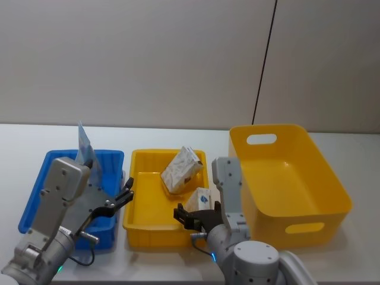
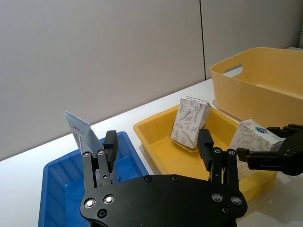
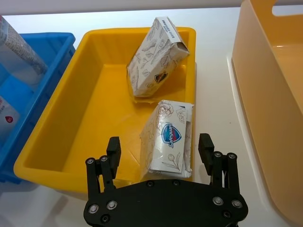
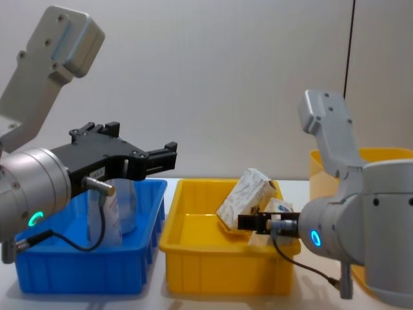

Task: Bimanual collaborative sorting of washing and personal care products

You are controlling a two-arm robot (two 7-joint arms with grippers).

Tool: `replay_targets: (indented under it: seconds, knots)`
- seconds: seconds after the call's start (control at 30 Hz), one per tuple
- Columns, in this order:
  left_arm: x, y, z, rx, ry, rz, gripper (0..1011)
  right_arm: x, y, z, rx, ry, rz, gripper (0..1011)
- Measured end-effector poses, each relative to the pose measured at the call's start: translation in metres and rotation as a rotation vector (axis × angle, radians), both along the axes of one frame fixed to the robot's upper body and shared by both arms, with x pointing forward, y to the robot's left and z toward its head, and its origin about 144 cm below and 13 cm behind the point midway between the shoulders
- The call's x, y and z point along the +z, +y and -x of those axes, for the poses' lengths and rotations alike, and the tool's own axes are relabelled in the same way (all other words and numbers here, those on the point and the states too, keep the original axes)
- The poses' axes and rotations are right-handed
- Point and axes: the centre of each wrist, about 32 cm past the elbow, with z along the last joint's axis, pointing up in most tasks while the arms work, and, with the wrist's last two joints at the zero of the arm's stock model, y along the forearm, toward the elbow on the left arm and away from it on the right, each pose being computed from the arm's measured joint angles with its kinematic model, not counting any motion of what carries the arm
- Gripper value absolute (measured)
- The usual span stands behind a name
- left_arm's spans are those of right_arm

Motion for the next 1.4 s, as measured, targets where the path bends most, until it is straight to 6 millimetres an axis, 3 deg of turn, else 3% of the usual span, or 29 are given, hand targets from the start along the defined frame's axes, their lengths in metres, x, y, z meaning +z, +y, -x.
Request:
replay_targets:
  seconds: [0.83, 1.17, 1.27, 1.37, 1.4]
  knots:
    - [0.0, 0.0, 0.0, 0.0, 0.0, 0.0, 1001, -0.002, 0.013, -0.014, 0.038, -0.001, 0.001, 984]
    - [0.0, 0.0, 0.0, 0.0, 0.0, 0.0, 1001, -0.002, 0.015, -0.019, 0.032, 0.012, 0.018, 750]
    - [0.0, 0.0, 0.0, 0.0, 0.0, 0.0, 1001, -0.002, 0.016, -0.02, 0.026, 0.014, 0.025, 611]
    - [0.0, 0.0, 0.0, 0.0, 0.0, 0.0, 1001, -0.002, 0.016, -0.02, 0.021, 0.014, 0.03, 552]
    - [0.0, 0.0, 0.0, 0.0, 0.0, 0.0, 1001, -0.001, 0.016, -0.02, 0.018, 0.013, 0.034, 482]
